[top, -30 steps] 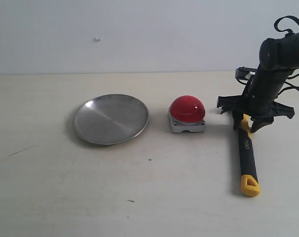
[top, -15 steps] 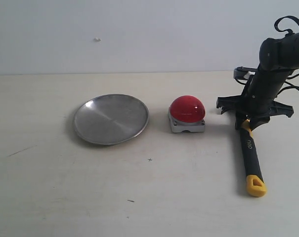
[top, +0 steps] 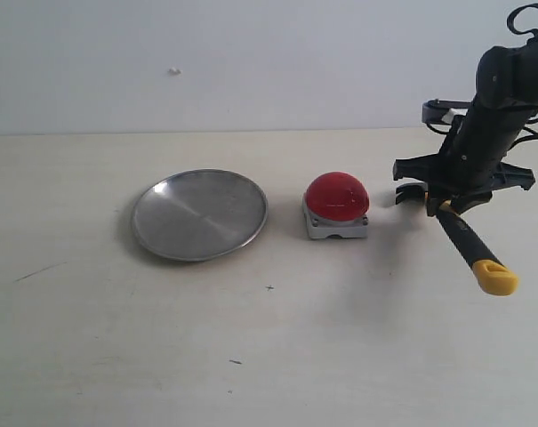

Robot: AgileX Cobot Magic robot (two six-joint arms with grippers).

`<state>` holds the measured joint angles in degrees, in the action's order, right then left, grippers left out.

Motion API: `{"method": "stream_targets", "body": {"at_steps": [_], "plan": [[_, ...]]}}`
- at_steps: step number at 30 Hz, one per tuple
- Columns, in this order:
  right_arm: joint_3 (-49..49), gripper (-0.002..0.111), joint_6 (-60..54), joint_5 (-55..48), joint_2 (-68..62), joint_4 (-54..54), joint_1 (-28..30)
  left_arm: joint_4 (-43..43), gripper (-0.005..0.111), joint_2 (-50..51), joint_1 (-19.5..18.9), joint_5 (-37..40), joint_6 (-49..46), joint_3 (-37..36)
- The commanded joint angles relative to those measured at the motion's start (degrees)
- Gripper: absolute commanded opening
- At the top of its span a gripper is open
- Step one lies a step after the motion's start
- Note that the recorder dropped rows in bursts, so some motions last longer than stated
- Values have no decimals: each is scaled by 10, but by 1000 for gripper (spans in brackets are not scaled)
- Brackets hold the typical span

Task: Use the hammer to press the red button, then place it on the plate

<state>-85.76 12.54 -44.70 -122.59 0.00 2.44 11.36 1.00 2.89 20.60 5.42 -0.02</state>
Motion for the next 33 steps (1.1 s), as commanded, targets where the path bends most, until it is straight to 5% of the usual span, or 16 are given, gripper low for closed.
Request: {"method": "stream_targets", "body": {"at_steps": [1,10,17,20,24,29,33], "plan": [[-3,0,-10,3,13,-10,2,67,0,-2,-1,-47,-35,0],[-3,0,-35,27,37,-31,2,84,0,-2,-1,-293,-21,0],[-3,0,-45,39,59,-34,2,103,0,-2,-1,-418,520,0],[-3,0,-50,56,59,-35,2,162,0,15,-1,-530,607,0],[-3,0,-46,101,74,-35,2,342,14,171,-1,-574,730,59],[3,0,-44,138,122,-29,2,382,63,487,-1,-812,728,109],[29,0,-44,201,156,-30,-4,398,69,700,23,-889,729,171]]}}
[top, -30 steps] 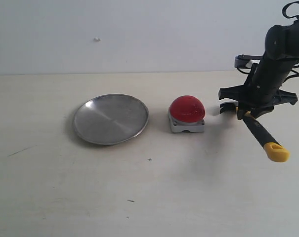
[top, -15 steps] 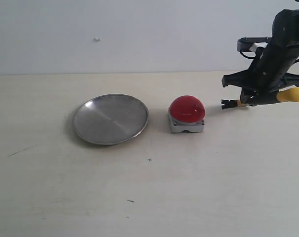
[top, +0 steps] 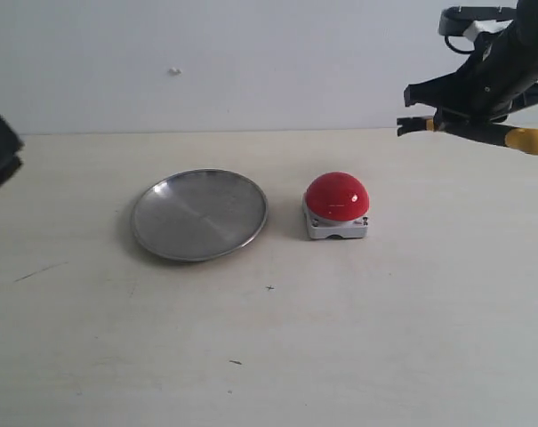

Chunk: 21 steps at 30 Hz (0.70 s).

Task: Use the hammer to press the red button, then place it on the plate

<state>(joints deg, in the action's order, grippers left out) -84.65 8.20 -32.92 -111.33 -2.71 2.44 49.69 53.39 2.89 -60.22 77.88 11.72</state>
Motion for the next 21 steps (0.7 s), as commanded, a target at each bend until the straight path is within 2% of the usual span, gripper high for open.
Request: {"method": "stream_targets", "body": {"at_steps": [1,6,10,17,21], "plan": [[29,0,-1,107,53,-3,-10,6,69,249,52,-96,5,85],[79,0,26,218,78,-5,-27,-24,69,420,156,-97,12,194],[129,0,25,313,92,-5,-37,-65,69,498,229,-97,16,285],[185,0,23,404,94,17,-37,-88,69,562,307,-97,67,428],[205,0,23,445,94,27,-37,-106,69,585,346,-97,70,477]]}}
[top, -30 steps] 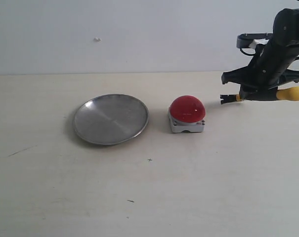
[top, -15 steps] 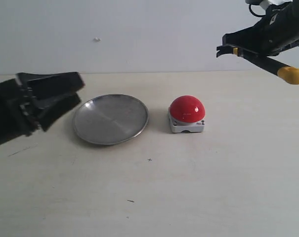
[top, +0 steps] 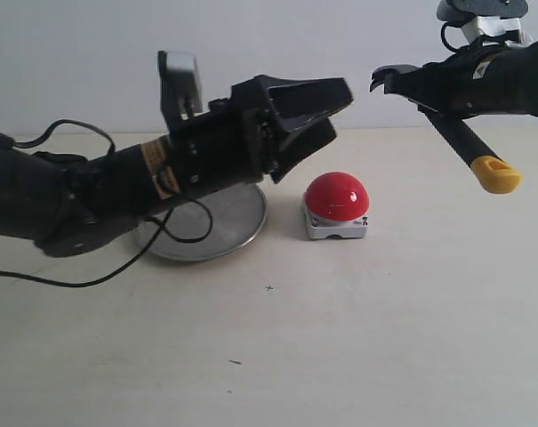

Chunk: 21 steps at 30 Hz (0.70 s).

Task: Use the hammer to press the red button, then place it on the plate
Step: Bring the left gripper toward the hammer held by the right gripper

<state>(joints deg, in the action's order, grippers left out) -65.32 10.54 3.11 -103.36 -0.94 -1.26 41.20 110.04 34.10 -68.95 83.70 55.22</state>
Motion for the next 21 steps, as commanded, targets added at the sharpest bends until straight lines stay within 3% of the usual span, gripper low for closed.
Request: {"method": "stream_targets", "body": {"at_steps": [1,5,17,21], "plan": [[16,0,0,92,14,9,0,-28,69,25,42,-5,11,51],[21,0,0,103,14,9,0,-42,69,58,74,74,45,97],[21,0,1,104,14,22,0,-8,69,179,76,97,148,244],[21,0,1,104,14,22,0,52,69,211,77,125,204,308]]}}
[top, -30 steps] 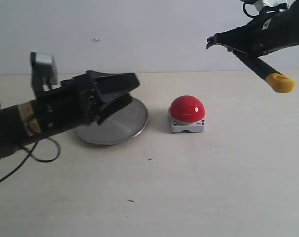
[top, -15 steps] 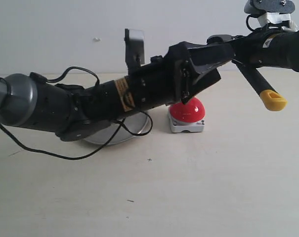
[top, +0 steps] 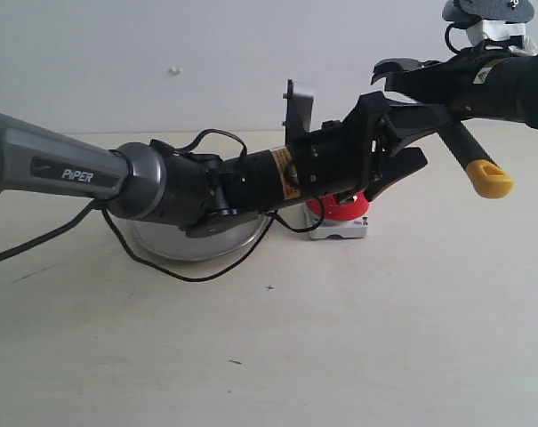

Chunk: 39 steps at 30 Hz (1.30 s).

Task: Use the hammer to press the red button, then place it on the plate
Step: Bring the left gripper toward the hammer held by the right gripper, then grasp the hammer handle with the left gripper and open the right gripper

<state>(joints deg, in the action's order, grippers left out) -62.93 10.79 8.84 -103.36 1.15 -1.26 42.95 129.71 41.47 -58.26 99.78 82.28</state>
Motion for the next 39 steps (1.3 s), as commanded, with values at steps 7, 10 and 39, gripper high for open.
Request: {"method": "stream_targets", "body": {"at_steps": [7,10,39], "plan": [[-3,0,-3,47,14,1,0,48,69,43,18,58,83,96],[-3,0,-3,45,14,1,0,48,69,43,25,80,84,106],[-3,0,-28,47,14,1,-30,63,69,99,25,88,121,185]]}}
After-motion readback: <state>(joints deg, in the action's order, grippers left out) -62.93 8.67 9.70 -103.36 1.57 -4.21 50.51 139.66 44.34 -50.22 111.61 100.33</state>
